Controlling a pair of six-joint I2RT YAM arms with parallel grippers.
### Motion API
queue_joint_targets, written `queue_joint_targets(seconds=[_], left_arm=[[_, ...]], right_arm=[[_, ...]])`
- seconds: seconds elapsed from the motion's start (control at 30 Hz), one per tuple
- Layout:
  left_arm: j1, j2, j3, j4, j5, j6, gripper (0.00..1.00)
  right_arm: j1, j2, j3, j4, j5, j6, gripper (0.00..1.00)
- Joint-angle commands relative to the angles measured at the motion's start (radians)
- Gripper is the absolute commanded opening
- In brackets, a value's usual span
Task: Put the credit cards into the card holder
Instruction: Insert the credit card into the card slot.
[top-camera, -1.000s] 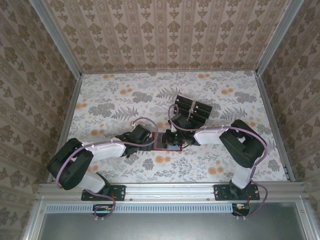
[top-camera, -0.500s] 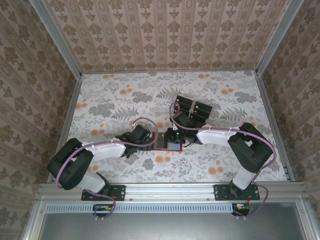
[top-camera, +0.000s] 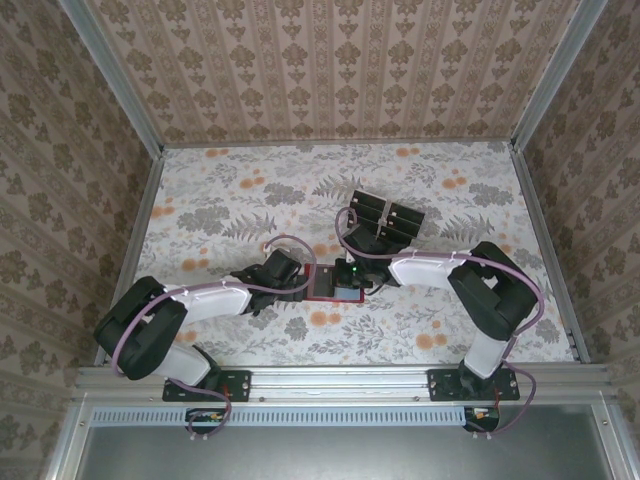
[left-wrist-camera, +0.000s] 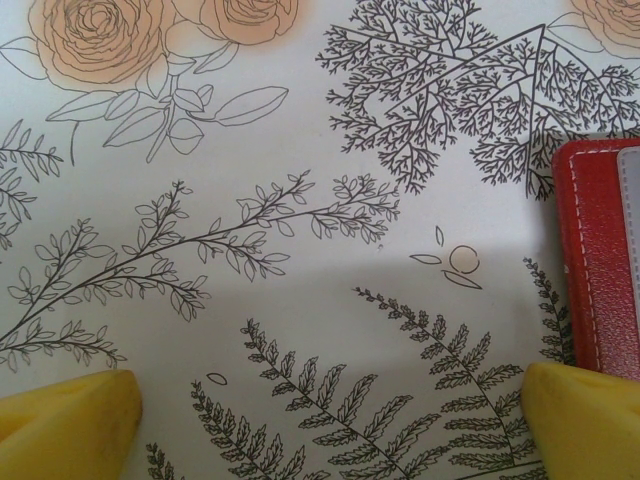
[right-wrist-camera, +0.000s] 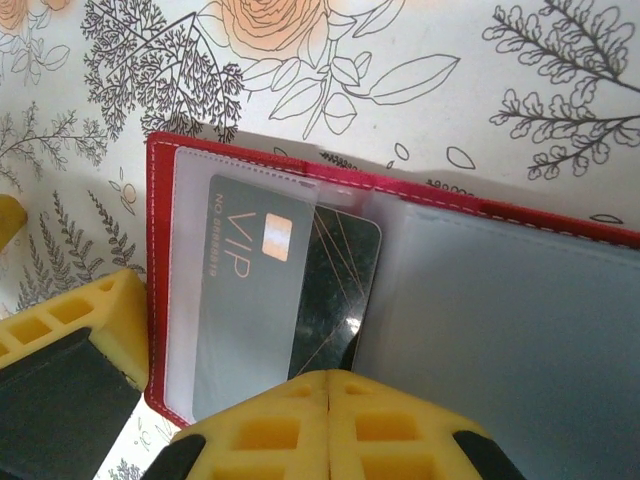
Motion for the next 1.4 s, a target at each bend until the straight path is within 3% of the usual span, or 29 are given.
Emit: queue_joint_targets(seconds=[0.0, 0.53, 0.93, 1.37], left_arm=[[0.005, 0.032, -0.016, 0.054, 0.055, 0.003, 1.0], [0.005, 0.041, -0.024, 0.069, 0.063, -0.002, 1.0], [0.004, 0.038, -0.028, 0.072, 0.065, -0.003, 1.0], [0.003, 0.039, -0.03, 0.07, 0.065, -0.005, 1.0]], right_arm=[[0.009, 0.029, 0.037, -0.02, 0.002, -0.014, 0.06], [0.046, 0.096, 0.085, 0.029, -0.047, 0.022, 0.06], [0.036, -0.074, 0.01, -0.003, 0.03, 0.023, 0.05], [0.031, -0.013, -0.041, 0.047, 0.022, 0.043, 0.03]])
